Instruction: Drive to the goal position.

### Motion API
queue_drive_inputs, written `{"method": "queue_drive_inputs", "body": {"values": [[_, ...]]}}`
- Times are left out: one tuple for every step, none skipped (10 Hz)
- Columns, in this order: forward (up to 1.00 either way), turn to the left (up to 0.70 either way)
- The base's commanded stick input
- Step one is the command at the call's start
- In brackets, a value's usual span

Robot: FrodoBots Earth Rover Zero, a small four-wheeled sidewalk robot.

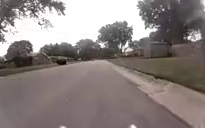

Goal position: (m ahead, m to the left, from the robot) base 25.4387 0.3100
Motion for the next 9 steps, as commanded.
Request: {"method": "queue_drive_inputs", "body": {"values": [[1.0, 0.0], [1.0, 0.0], [1.0, 0.0], [1.0, -0.07], [1.0, -0.25], [1.0, -0.35], [1.0, -0.21], [1.0, -0.08], [1.0, 0.0]]}}
